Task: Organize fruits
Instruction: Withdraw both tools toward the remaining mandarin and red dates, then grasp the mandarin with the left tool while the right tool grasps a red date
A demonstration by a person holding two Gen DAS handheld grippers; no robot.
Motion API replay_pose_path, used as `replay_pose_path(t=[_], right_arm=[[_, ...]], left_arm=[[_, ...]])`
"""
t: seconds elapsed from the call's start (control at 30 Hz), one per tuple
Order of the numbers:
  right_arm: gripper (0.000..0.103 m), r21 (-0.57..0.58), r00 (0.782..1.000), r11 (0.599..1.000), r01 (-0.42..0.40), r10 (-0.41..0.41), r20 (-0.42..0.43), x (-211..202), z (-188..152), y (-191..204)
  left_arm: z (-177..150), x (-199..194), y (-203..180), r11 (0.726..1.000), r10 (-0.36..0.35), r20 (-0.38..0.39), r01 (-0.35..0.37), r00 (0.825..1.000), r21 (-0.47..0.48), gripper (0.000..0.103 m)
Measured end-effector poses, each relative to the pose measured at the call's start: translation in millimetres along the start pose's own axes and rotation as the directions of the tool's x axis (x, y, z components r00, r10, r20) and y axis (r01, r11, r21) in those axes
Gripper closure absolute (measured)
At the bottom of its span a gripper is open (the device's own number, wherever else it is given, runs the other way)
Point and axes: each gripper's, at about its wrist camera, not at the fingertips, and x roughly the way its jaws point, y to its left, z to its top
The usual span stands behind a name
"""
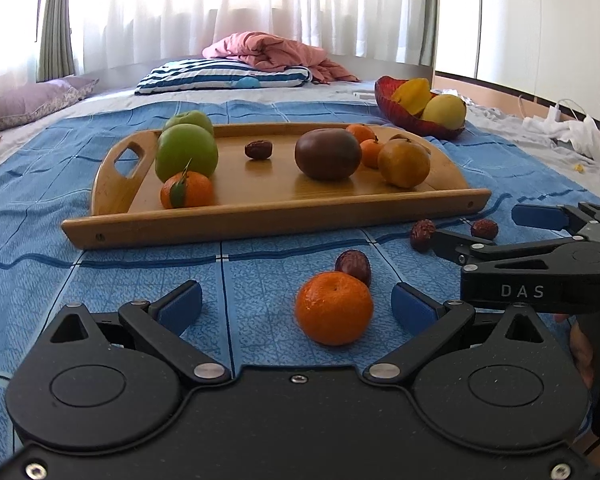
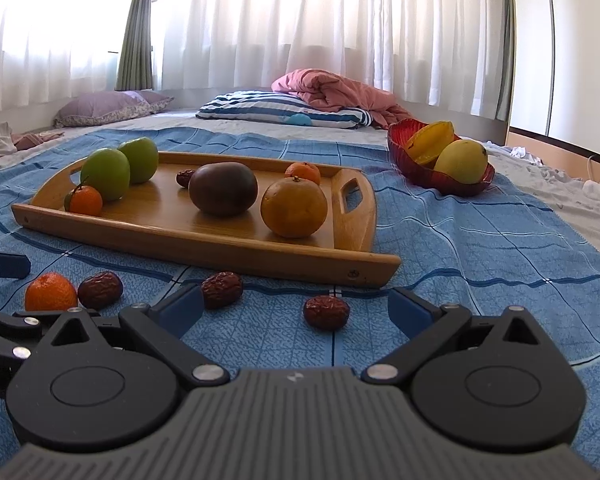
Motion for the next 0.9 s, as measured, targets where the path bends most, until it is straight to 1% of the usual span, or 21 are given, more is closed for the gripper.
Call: replay_pose_path(t=[0.1, 0.17, 0.23, 0.27, 0.3, 0.37, 0.4, 0.5, 0.67, 0.73, 0.77, 0.87, 0.9], right_arm=[[0.0, 0.003, 1.0, 1.0, 0.003, -0.003, 0.02, -3, -1, 0], [0.0, 0.006, 1.0, 1.0, -0.002, 0.001, 0.024, -3, -1, -1], [0.003, 0.014, 1.0, 1.0, -0.009, 0.008, 0.018, -2, -1, -2], [0.003, 0.023, 1.0, 1.0, -0.007, 0.007, 0.017, -2, -1, -3], [0.006, 0.034, 1.0, 0.999, -0.005, 0.004, 0.018, -2, -2, -5], [0.011, 0.068, 1.0, 0.998, 0.001, -0.003, 0.02, -1, -4, -9], [0.015, 0.087, 1.0, 0.996, -0.001, -0.001, 0.021, -1, -4, -12], [0.019, 0.132, 1.0, 0.991, -0.018, 0.016, 0.015, 0, -5, -18], [0.026, 0.121, 1.0, 0.993, -0.004, 0.001, 0.022, -1, -6, -16], [0.032, 0.114, 1.0, 0.994, 0.005, -0.008, 0.023, -1, -6, -15], [0.032, 0.113, 1.0, 0.994, 0.007, -0.01, 0.021, -1, -6, -14], [0.036, 0.117, 1.0, 0.993, 0.01, -0.012, 0.019, -1, -6, -15], [0.039, 0.118, 1.0, 0.993, 0.01, -0.013, 0.019, -1, -6, -15]], left_arm=[[-2, 0, -1, 1.0, 0.006, 0.005, -0.006, 1.0, 0.008, 0.003], [-2, -1, -2, 1.0, 0.014, 0.006, -0.014, 1.0, 0.016, 0.006], [-3, -3, -5, 1.0, 0.017, 0.0, -0.017, 1.0, 0.025, 0.017], [-3, -6, -7, 1.0, 0.012, -0.002, -0.012, 1.0, 0.027, 0.02], [-3, -9, -8, 1.0, 0.006, -0.004, -0.006, 1.0, 0.026, 0.023], [-6, -14, -12, 1.0, -0.005, -0.004, 0.005, 1.0, 0.031, 0.025], [-9, -15, -14, 0.999, 0.003, 0.002, -0.003, 1.0, 0.045, 0.026], [-11, -19, -19, 0.998, 0.013, 0.006, -0.013, 1.0, 0.064, 0.03], [-9, -20, -17, 0.999, 0.008, -0.004, -0.008, 1.0, 0.042, 0.036], [-8, -20, -17, 0.999, 0.01, -0.007, -0.009, 1.0, 0.039, 0.038], [-8, -20, -17, 0.999, 0.011, -0.007, -0.01, 1.0, 0.036, 0.039], [-7, -21, -15, 0.999, 0.011, -0.011, -0.011, 1.0, 0.031, 0.048], [-6, -22, -14, 0.999, 0.013, -0.014, -0.012, 1.0, 0.032, 0.055]])
